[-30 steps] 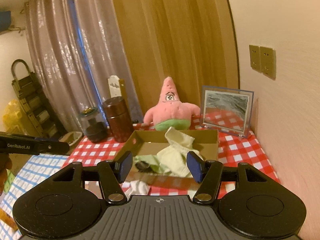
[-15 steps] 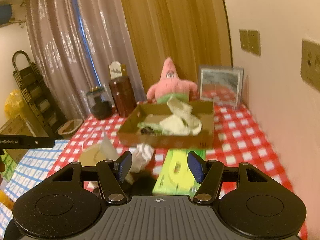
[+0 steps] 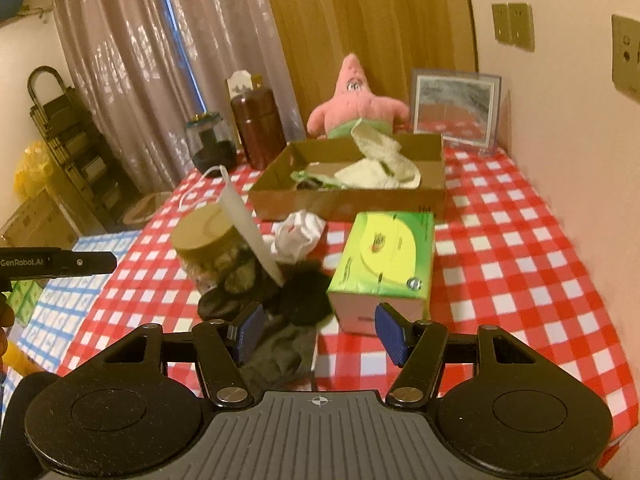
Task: Organize soft objects
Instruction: 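Withdraw the right gripper from the box toward the pile, then grasp the black fabric mask with the right gripper while the left gripper approaches the pile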
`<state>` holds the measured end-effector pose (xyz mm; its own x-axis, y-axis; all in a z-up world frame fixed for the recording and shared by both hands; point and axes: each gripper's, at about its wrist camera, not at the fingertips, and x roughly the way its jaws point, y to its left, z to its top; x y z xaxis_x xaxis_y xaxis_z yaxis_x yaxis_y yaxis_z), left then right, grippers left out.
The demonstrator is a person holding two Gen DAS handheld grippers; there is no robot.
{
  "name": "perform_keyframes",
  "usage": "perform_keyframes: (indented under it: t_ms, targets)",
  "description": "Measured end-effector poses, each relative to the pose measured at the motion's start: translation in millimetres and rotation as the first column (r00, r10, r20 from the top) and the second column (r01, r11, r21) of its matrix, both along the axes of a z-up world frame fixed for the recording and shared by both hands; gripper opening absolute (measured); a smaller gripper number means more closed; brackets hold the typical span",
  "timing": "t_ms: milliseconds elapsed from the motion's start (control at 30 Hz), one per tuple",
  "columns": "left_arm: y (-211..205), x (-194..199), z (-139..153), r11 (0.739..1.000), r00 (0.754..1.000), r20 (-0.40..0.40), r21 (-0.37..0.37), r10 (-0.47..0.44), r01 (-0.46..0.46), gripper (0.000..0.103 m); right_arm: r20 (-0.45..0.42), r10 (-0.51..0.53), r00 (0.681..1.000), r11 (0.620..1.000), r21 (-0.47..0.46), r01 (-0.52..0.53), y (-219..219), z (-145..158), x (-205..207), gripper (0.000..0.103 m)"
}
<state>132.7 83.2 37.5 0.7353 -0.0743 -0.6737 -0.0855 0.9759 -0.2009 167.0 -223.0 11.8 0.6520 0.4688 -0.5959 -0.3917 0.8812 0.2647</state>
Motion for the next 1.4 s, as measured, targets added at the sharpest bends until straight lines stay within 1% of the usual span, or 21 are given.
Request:
perform_keyframes:
  t_ms: [267, 533, 600, 667, 767, 967, 1033, 1233, 1333, 1400]
  targets:
    - [1, 2, -18, 1.000, 0.999, -0.040, 0.005, -0.004, 0.005, 0.052, -0.045, 0.027, 0.999, 0.999, -0.022, -0.028, 11, -18, 0, 0.062]
    - [0, 12, -35, 0.999, 0.997, -0.074, 0.037, -0.019, 0.022, 0.055, -0.107, 0.064, 0.992, 0.997, -0.042, -0.069, 30, -46, 9, 0.063]
    - [-1, 16, -39, 0.999, 0.996, -0.081, 0.044, -0.024, 0.027, 0.055, -0.118, 0.073, 0.990, 0.996, -0.044, -0.079, 36, -52, 14, 0.067]
    - [-2, 19, -43, 0.999, 0.996, -0.089, 0.043, -0.030, 0.034, 0.056, -0.129, 0.086, 0.988, 0.995, -0.046, -0.092, 43, -58, 17, 0.076]
    - [-5, 24, -51, 0.998, 0.994, -0.102, 0.036, -0.040, 0.044, 0.057, -0.142, 0.104, 0.984, 0.992, -0.050, -0.112, 53, -67, 23, 0.081]
    - [-7, 33, -68, 0.998, 0.988, -0.145, 0.033, -0.056, 0.062, 0.061, -0.177, 0.123, 0.977, 0.989, -0.065, -0.136, 69, -86, 36, 0.083]
    - [-6, 34, -72, 0.998, 0.986, -0.157, 0.038, -0.052, 0.058, 0.064, -0.181, 0.135, 0.974, 0.986, -0.077, -0.151, 75, -92, 40, 0.083]
    - [1, 40, -83, 0.999, 0.982, -0.186, 0.038, -0.028, 0.036, 0.065, -0.172, 0.189, 0.967, 0.968, -0.133, -0.212, 96, -107, 46, 0.083]
    - [3, 43, -86, 0.999, 0.981, -0.191, 0.036, -0.028, 0.035, 0.066, -0.161, 0.201, 0.966, 0.957, -0.178, -0.229, 104, -114, 47, 0.083]
    - [4, 44, -87, 0.999, 0.981, -0.193, 0.029, -0.027, 0.033, 0.066, -0.159, 0.200, 0.967, 0.955, -0.189, -0.229, 106, -118, 49, 0.083]
